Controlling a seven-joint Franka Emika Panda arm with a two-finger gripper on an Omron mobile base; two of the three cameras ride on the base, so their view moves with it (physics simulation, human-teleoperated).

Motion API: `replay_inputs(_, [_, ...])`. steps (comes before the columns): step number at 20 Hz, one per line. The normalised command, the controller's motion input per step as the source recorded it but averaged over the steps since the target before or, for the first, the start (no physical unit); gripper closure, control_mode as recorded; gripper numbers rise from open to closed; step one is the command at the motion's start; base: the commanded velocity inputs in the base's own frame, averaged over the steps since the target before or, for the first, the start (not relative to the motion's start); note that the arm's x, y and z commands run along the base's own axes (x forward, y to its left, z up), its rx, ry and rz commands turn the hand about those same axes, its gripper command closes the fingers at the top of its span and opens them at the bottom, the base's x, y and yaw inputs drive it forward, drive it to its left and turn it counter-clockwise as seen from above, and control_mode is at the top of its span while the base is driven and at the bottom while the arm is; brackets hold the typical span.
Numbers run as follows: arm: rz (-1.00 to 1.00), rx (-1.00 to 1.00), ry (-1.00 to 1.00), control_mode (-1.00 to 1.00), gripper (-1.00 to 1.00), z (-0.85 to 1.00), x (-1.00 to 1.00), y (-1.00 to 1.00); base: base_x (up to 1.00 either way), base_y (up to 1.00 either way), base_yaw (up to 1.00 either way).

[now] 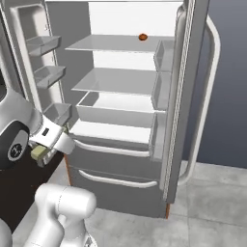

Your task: Retrieve the butter from the fridge and place it on a plate on the dining table. Then retrieve the butter knife by the fridge and place it near the plate.

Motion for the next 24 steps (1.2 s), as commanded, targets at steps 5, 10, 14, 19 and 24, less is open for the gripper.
replay_inputs(5, [0.00,0.00,0.00,1.00,1.00,0.00,0.00,0.00,-0.67,0.31,-0.10])
replay_inputs(10, [0.00,0.00,0.00,1.00,1.00,0.00,0.00,0.00,-0.86,0.42,-0.46])
replay_inputs(14, [0.00,0.00,0.00,1.00,1.00,0.00,0.00,0.00,-0.89,0.33,-0.64])
replay_inputs(19, [0.00,0.00,0.00,1.00,1.00,0.00,0.00,0.00,-0.85,0.48,-0.65])
replay_inputs(24, [0.00,0.00,0.00,1.00,1.00,0.00,0.00,0.00,-0.63,0.48,-0.65])
